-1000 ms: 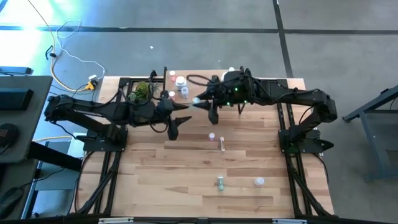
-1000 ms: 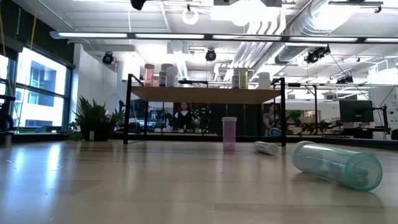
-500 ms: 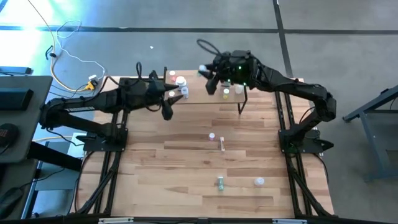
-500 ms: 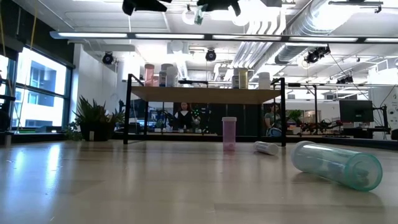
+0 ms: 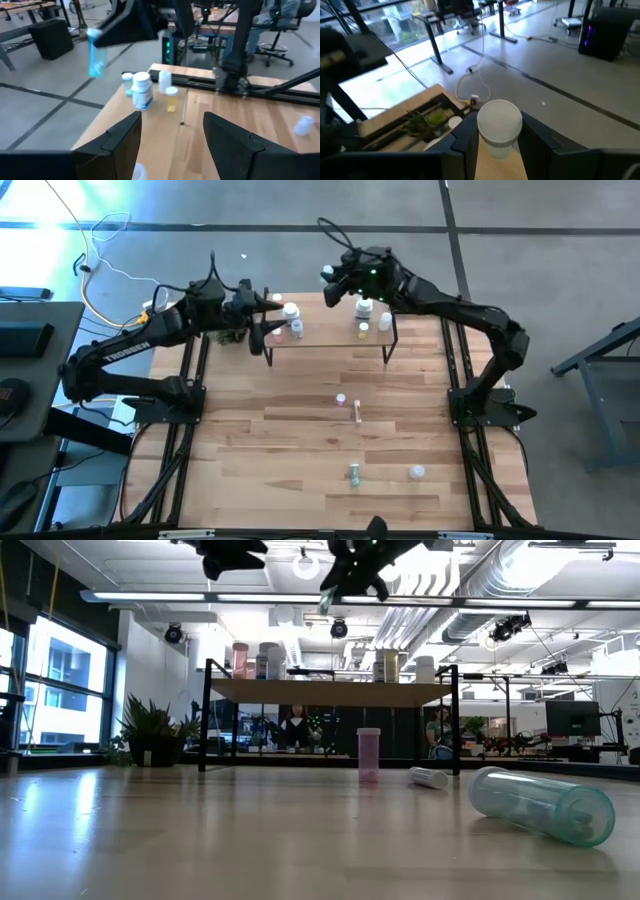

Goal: Pick and place medicine bottles onto shelf by color
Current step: Put the left green pill bottle on the shelf

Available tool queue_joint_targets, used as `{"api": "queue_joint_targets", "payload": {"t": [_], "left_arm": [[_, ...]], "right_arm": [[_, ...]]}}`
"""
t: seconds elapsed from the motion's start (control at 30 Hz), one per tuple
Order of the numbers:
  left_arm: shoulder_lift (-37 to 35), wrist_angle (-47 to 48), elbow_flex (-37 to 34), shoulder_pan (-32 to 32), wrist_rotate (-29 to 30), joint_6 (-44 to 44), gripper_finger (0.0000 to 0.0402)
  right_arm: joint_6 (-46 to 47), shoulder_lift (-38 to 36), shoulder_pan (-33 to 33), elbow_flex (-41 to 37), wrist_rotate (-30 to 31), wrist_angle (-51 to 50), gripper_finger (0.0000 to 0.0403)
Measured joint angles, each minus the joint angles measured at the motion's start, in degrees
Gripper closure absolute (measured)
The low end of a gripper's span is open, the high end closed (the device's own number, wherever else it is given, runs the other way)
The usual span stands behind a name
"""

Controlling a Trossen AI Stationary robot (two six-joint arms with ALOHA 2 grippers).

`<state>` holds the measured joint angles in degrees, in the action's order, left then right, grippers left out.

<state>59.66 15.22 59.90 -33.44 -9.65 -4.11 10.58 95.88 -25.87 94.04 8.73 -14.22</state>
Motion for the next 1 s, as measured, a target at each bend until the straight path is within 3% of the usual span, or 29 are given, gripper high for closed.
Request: {"api": "queue_joint_targets", "payload": {"t": [0.3, 0.5, 0.73, 1.0], "left_arm": [[0.0, 0.5, 0.0, -6.1, -5.8, -3.6, 0.0197], [0.0, 1.5, 0.0, -9.5, -5.9, -4.0, 0.0197], [0.0, 1.8, -0.1, -11.5, -5.9, -6.1, 0.0197], [0.0, 1.9, -0.1, -11.6, -5.9, -6.2, 0.0197]], "right_arm": [[2.5, 2.5, -0.4, 0.0, 4.4, 0.2, 0.0299], [2.5, 3.1, -1.3, 4.1, 6.3, -1.6, 0.0299], [3.1, 8.2, -1.8, 11.2, 6.8, -11.3, 0.0299], [7.6, 12.2, -1.6, 12.0, 6.1, -14.6, 0.0299]]}}
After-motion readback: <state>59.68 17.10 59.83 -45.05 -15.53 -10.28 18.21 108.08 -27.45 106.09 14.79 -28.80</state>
